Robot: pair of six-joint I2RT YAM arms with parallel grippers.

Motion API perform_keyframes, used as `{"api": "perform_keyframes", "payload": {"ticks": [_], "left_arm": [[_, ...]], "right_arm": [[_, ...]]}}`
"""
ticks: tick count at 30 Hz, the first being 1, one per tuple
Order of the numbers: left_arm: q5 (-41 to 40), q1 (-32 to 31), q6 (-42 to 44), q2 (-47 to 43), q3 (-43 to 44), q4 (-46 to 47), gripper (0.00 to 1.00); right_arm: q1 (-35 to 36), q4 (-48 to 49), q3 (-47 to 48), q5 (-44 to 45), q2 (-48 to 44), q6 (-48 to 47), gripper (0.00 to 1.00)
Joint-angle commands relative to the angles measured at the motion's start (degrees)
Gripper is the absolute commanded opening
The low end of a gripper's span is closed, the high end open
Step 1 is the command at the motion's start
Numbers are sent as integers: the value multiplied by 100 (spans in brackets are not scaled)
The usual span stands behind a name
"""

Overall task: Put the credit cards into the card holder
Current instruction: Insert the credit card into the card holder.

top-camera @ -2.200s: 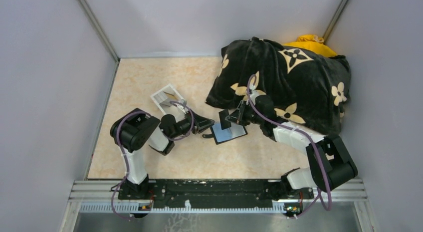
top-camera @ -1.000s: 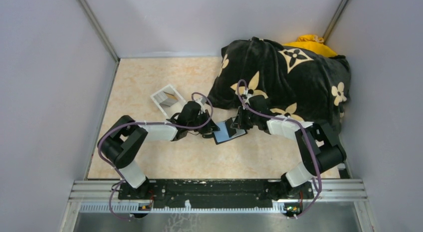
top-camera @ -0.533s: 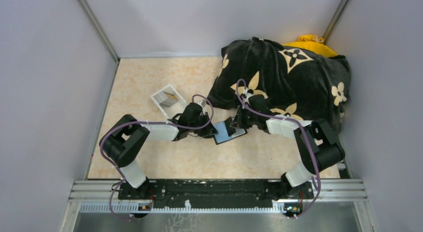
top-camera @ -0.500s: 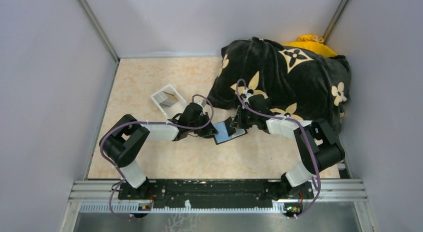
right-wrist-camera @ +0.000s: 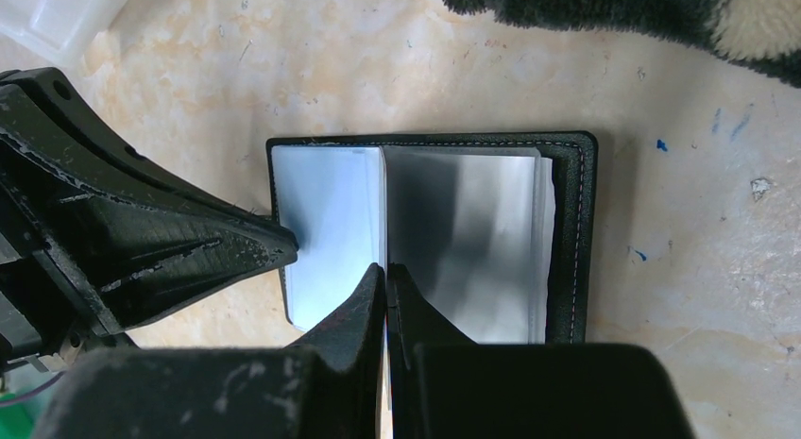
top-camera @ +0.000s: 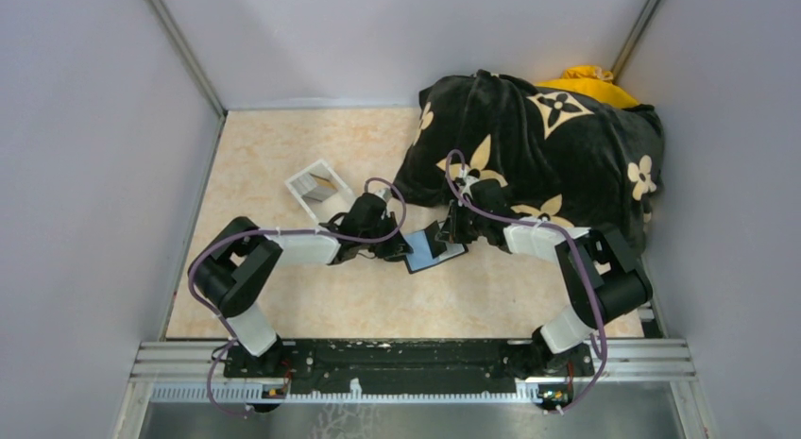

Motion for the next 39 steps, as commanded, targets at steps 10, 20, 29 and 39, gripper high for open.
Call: {"api": "perform_keyframes", "payload": {"ticks": [10, 20, 29, 39], "left_arm": [[-486, -31, 161, 439, 430, -1053, 0], [-541, -32, 148, 594, 530, -1181, 0], [-761, -32, 134, 497, 537, -1406, 0], [-1121, -32, 29, -181, 430, -1779, 0]], "right_arm": [[-49, 331, -249, -224, 197, -88, 0], [-49, 608, -502, -478, 225, 128, 0], [-49, 713, -670, -515, 178, 344, 0], [-49, 695, -698, -522, 243, 361, 0]]}}
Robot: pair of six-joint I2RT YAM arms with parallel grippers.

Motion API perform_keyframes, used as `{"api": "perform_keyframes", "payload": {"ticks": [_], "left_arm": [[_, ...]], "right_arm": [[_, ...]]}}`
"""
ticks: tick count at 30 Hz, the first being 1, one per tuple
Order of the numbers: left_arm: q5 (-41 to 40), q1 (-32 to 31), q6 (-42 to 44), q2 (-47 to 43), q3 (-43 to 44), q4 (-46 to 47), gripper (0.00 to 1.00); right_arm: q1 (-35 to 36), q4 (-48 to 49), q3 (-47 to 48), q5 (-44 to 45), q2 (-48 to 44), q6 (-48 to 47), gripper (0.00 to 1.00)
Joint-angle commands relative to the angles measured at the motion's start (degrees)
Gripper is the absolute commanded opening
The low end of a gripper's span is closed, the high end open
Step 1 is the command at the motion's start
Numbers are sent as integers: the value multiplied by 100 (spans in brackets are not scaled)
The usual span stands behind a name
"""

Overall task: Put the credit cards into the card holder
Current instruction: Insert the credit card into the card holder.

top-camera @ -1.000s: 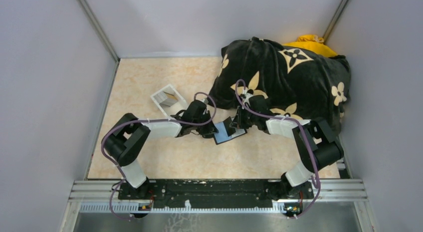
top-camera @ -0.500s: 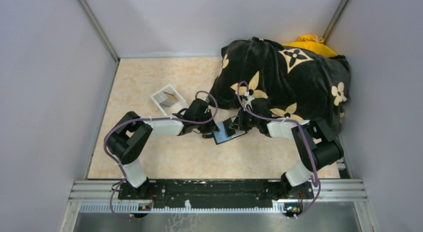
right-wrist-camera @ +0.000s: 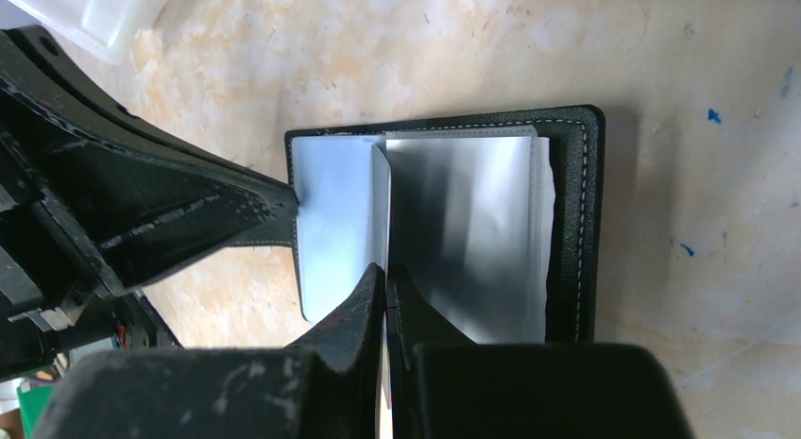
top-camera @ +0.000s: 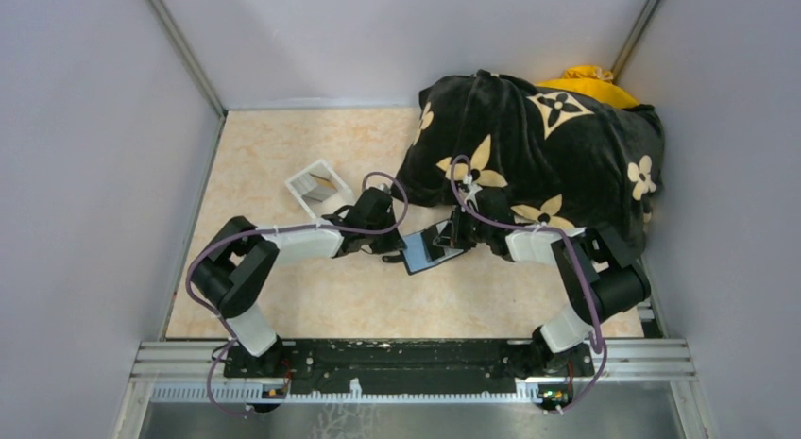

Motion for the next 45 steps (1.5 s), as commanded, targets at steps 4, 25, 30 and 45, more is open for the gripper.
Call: {"api": "perform_keyframes", "payload": {"ticks": [4, 25, 30, 45], "left_arm": [[-344, 10, 2, -412, -348, -735, 0], [-166, -96, -28, 245, -230, -655, 0], [-185, -92, 19, 376, -127, -650, 0], [-151, -131, -3, 263, -326, -615, 0]], "right_arm": [[29, -284, -165, -51, 137, -106, 0], [38, -167, -329, -234, 210, -18, 0], [59, -65, -491, -221, 151, 52, 0], [590, -764, -170, 1276, -324, 38, 38]]}}
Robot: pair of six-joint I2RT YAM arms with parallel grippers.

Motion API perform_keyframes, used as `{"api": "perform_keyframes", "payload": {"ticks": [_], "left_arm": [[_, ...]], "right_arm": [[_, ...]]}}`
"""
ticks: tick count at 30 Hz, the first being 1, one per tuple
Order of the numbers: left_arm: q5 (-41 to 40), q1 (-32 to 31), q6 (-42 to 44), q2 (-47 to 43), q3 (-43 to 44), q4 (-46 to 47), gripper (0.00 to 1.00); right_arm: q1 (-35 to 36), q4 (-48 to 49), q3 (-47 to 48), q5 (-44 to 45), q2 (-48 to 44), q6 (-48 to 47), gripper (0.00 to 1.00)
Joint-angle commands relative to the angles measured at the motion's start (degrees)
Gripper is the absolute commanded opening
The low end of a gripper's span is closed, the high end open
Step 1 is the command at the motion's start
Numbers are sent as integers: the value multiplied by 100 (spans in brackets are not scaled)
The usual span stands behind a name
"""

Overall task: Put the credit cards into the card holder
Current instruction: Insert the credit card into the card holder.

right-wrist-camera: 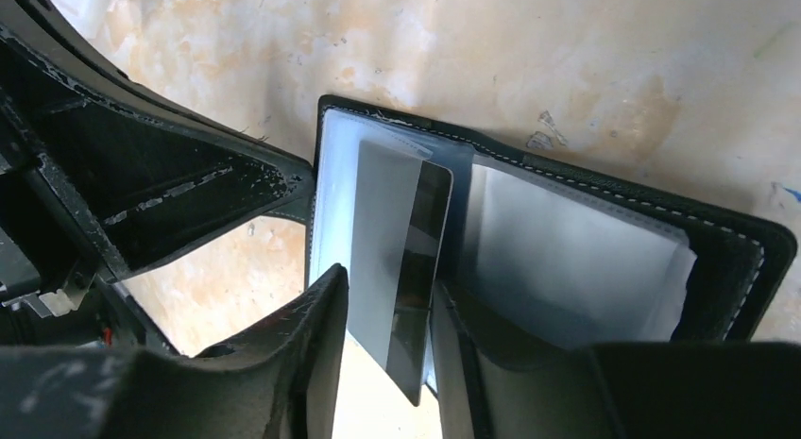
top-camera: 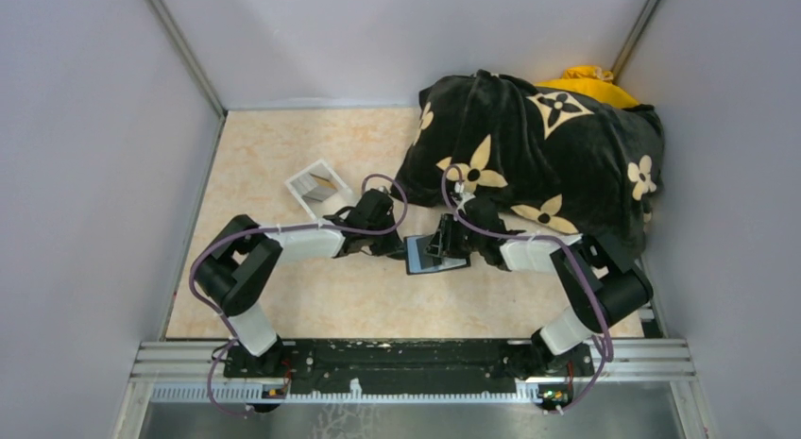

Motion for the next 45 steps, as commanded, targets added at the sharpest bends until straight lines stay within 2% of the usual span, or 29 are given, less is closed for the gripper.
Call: {"api": "perform_keyframes", "payload": {"ticks": [1, 19, 26, 32, 41, 45], "left_arm": [[-57, -103, 99, 218, -301, -395, 0], [142, -237, 106, 100, -333, -209, 0], [330, -384, 161, 84, -367, -24, 0], [404, -470, 200, 149, -350, 39, 0], [294, -487, 107, 139, -382, 81, 0], [257, -489, 16, 119, -383, 125, 0]], "right_arm": [[82, -1060, 150, 920, -291, -401, 39], [669, -2776, 1171, 2156, -284, -949, 42], [993, -2969, 1349, 2429, -14, -880, 44], [1258, -3109, 1499, 2643, 155, -820, 50], [1462, -3340, 1704, 2859, 219, -823, 65], [1508, -3513, 1806, 3039, 165, -900, 66]]}}
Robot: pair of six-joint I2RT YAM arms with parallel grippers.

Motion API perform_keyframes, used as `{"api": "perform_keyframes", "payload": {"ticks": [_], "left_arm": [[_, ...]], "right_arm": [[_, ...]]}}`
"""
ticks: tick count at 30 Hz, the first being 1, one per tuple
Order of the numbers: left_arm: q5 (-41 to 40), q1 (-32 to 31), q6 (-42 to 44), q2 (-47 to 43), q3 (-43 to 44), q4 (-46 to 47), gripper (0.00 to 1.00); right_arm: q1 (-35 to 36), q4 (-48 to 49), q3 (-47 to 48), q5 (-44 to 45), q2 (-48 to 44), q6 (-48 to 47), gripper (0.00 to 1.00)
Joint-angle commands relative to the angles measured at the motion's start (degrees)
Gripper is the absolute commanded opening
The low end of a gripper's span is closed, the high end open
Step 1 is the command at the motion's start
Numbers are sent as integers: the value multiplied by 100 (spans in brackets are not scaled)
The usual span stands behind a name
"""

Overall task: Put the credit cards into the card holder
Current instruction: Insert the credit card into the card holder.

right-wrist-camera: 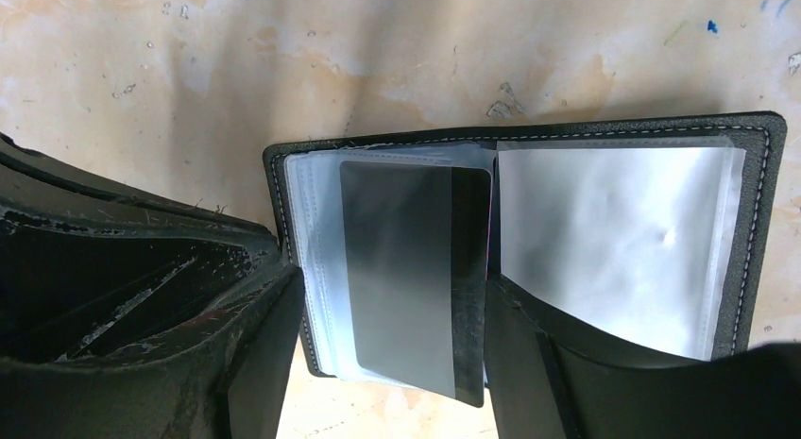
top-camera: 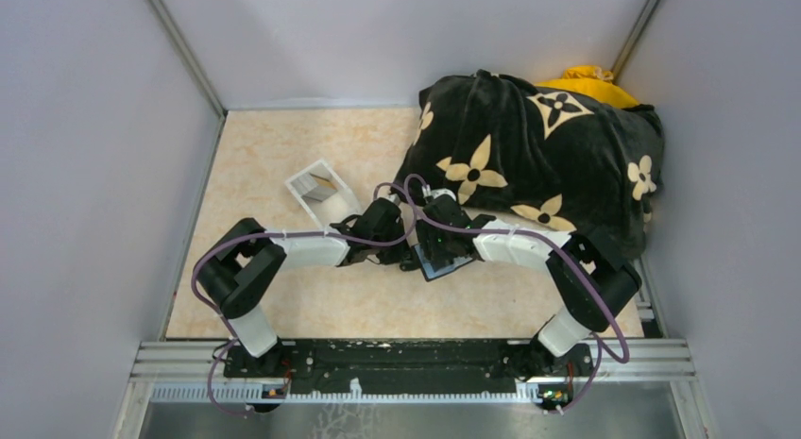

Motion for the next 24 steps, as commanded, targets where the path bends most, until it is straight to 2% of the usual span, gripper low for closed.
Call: {"api": "perform_keyframes", "payload": {"ticks": [1, 7, 17, 20, 24], "left_arm": [[-52, -74, -46, 135, -189, -285, 0], [-67, -66, -378, -26, -435, 0, 0], [0, -65, -781, -117, -656, 365, 0], [86, -66, -871, -48, -705, 481, 0], [154, -65, -972, 2, -768, 613, 0]], "right_arm": [[116, -537, 222, 331, 54, -71, 66], [128, -517, 135, 806, -137, -95, 67], [216, -262, -34, 894, -55, -227, 68], [285, -228, -48, 909, 18, -215, 74], [384, -226, -61, 986, 143, -197, 75]]}}
